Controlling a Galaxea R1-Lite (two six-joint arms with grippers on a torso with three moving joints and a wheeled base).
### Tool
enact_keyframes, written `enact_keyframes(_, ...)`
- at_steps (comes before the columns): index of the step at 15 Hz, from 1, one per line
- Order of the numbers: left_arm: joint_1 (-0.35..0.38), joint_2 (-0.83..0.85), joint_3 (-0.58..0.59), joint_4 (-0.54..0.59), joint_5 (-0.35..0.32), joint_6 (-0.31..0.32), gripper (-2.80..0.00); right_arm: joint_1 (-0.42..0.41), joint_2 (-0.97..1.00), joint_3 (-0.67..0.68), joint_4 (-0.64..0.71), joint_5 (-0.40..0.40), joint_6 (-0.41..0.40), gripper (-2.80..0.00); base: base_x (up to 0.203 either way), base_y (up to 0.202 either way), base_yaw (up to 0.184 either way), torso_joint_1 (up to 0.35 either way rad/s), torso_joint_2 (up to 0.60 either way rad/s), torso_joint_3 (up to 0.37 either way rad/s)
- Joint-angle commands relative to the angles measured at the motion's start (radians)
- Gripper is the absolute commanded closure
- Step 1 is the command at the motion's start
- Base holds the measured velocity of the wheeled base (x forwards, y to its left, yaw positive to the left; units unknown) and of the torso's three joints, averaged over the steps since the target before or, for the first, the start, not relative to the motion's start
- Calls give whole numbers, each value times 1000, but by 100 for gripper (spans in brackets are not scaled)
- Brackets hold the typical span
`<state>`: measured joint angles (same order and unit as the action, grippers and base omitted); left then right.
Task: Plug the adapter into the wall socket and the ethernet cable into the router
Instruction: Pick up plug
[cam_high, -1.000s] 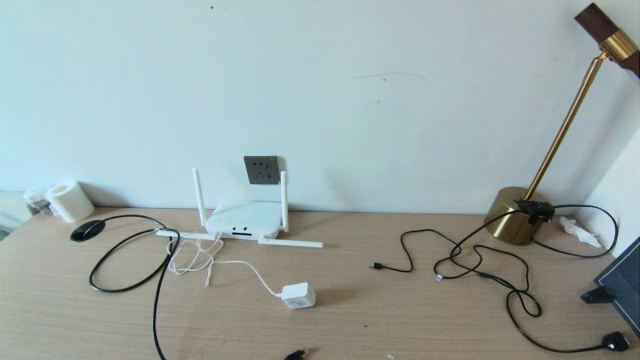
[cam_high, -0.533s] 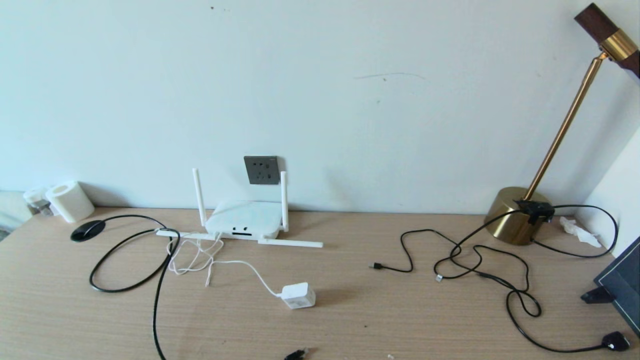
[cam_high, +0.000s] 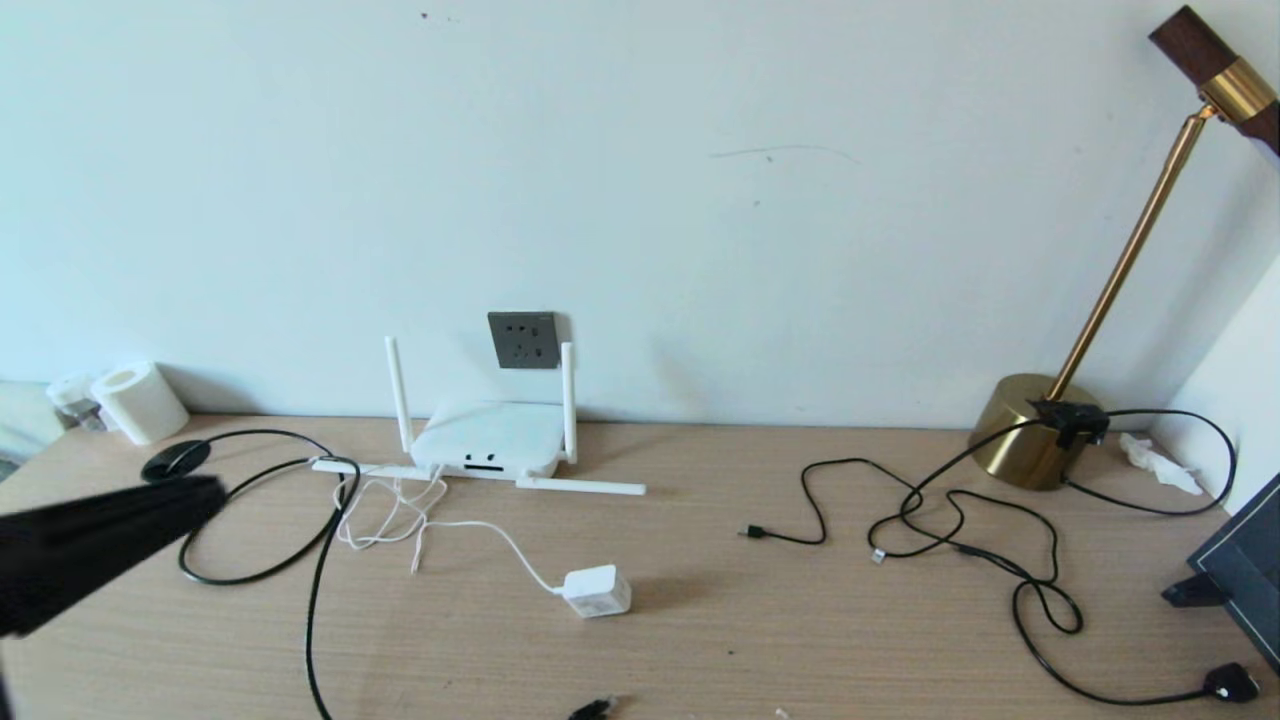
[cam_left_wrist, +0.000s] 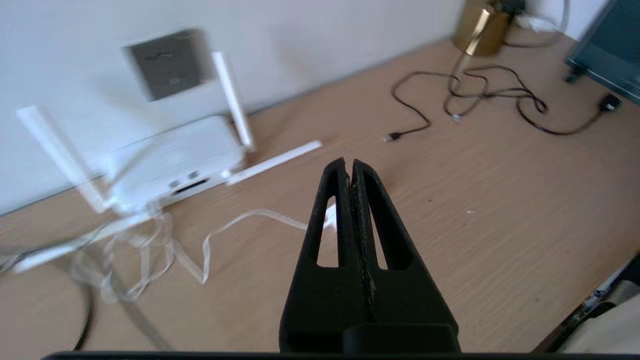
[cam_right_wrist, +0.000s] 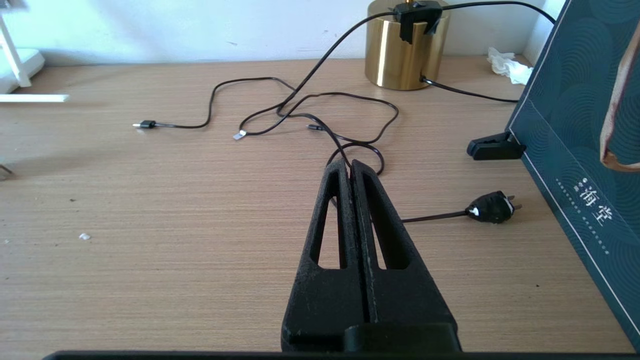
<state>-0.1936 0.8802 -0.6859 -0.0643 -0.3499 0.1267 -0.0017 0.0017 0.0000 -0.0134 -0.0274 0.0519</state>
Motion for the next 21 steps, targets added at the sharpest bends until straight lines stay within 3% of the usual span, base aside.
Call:
enact_keyframes(1,-23,372,-74,-88,-52,23,0,0,0,0,0,0,0,0,0,0,0,0,0,0)
enact_keyframes(2,-25,461,-98,-127,-77,43,0,0,0,0,0,0,0,0,0,0,0,0,0,0)
enact_keyframes(3,-20,546,-118,-164,-112,78,-280,0,0,0,0,0,0,0,0,0,0,0,0,0)
enact_keyframes(5,10,676,-145,-211,-170,207,-280,0,0,0,0,0,0,0,0,0,0,0,0,0)
enact_keyframes(7,39,777,-183,-226,-252,424,-280,0,0,0,0,0,0,0,0,0,0,0,0,0)
enact_keyframes(11,30,896,-262,-124,-404,712,-280,0,0,0,0,0,0,0,0,0,0,0,0,0)
enact_keyframes(14,-55,912,-271,-17,-405,814,-280,0,0,0,0,0,0,0,0,0,0,0,0,0)
enact_keyframes(17,-127,963,-353,103,-303,923,-280,0,0,0,0,0,0,0,0,0,0,0,0,0)
enact_keyframes(21,-182,1075,-405,116,-238,962,-280,0,0,0,0,0,0,0,0,0,0,0,0,0)
